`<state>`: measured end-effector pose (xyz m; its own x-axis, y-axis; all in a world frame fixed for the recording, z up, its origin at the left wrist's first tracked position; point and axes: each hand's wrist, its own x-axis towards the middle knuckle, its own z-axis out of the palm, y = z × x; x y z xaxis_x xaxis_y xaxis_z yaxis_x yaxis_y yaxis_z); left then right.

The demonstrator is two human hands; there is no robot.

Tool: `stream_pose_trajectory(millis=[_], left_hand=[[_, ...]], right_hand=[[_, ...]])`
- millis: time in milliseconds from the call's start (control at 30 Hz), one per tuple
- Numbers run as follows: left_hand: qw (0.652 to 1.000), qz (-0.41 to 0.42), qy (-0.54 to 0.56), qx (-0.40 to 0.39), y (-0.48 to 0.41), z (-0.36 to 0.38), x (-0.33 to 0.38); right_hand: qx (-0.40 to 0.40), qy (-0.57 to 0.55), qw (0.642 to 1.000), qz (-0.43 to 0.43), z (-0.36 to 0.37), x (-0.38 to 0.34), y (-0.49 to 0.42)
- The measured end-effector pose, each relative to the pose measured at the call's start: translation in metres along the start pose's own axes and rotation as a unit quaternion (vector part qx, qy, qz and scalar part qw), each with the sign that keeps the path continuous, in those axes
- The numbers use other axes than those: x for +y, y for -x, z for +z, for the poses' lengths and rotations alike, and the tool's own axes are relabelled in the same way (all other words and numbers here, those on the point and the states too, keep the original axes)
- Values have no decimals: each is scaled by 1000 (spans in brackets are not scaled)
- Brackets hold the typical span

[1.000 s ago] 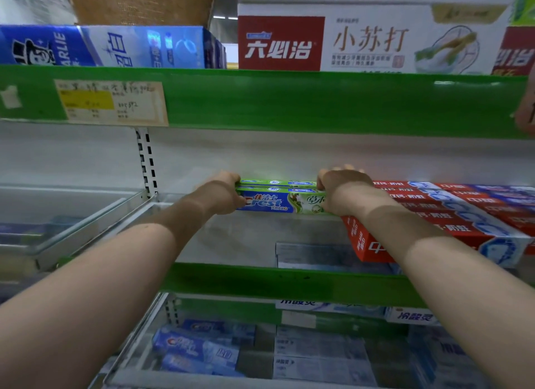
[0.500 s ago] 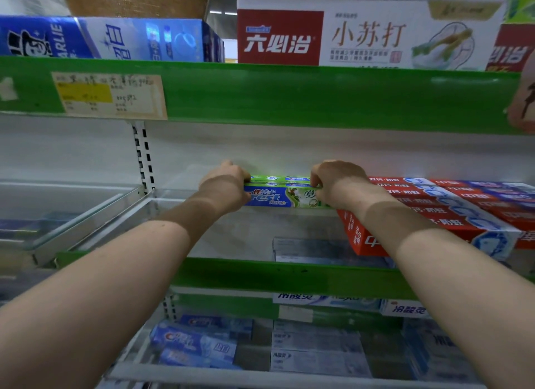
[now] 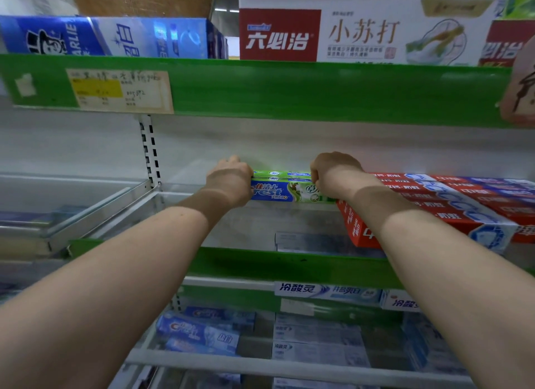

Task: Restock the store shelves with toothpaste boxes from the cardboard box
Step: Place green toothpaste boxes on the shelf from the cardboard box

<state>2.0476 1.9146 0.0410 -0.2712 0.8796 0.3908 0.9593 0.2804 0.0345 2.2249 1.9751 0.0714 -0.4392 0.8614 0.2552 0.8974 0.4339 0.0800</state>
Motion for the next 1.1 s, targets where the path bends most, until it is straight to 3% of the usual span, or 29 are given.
stream_pose_trajectory(millis=[133, 200, 267, 333, 433, 567, 633, 733, 833, 1100], left_hand=[[998, -33, 47, -5, 6, -13, 1], [993, -57, 100, -1, 10, -20, 2], [973, -97, 208, 15, 14, -29, 5], [910, -155, 384, 35, 20, -36, 9], [770, -207, 600, 61, 42, -48, 16], [593, -251, 756, 118, 80, -59, 9], [531, -268, 789, 152, 100, -63, 1], [494, -294, 791, 211, 135, -62, -22], [472, -315, 777, 274, 178, -56, -50], [460, -451, 663, 381, 292, -47, -128]], right_hand=[[2, -43, 999, 11, -6, -7, -1], [20, -159, 987, 21, -7, -13, 0], [58, -336, 940, 26, -6, -26, 3], [78, -507, 858, 26, -8, -44, 12], [64, -674, 735, 14, -13, -70, 38], [36, -774, 632, 7, -16, -104, 76], [8, -812, 583, 0, -16, -122, 94], [-53, -847, 529, -20, -10, -151, 119], [-129, -851, 505, -62, 2, -188, 142], [-295, -811, 492, -115, 27, -292, 215]])
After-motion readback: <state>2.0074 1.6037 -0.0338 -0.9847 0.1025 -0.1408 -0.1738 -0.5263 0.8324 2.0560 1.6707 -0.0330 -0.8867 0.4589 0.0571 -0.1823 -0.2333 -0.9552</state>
